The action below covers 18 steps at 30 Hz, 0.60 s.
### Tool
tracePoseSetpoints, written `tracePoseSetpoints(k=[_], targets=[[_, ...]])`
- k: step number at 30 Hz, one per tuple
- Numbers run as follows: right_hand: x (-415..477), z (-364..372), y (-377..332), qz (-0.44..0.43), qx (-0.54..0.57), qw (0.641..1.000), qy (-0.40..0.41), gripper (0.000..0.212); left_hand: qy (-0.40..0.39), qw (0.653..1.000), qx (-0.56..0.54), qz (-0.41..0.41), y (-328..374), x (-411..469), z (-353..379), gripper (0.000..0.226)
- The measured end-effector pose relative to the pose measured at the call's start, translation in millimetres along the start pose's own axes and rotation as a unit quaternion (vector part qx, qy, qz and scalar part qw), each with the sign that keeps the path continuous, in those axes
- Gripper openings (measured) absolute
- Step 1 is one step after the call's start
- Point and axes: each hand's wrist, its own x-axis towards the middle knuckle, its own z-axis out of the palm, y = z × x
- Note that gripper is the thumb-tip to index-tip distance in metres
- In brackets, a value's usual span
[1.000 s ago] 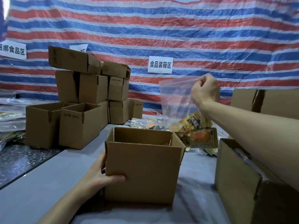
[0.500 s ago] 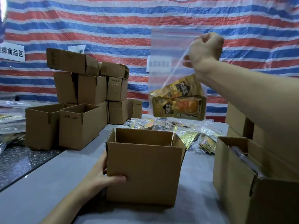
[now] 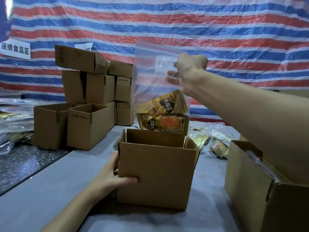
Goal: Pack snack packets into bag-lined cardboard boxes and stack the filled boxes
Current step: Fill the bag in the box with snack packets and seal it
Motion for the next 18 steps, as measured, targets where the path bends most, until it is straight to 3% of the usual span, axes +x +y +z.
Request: tracePoseSetpoints(k=[11,18], targets=[[-3,9,-4,-0.024,0.026,0.999,-0.004,0.024,-0.005,1.0,0.005,0.003,2,1,2,0.096],[2,4,21,-0.015,-0.016,1.0,0.017,0.014,0.0,1.0,-0.004,0.0,1,0,2,0.093]])
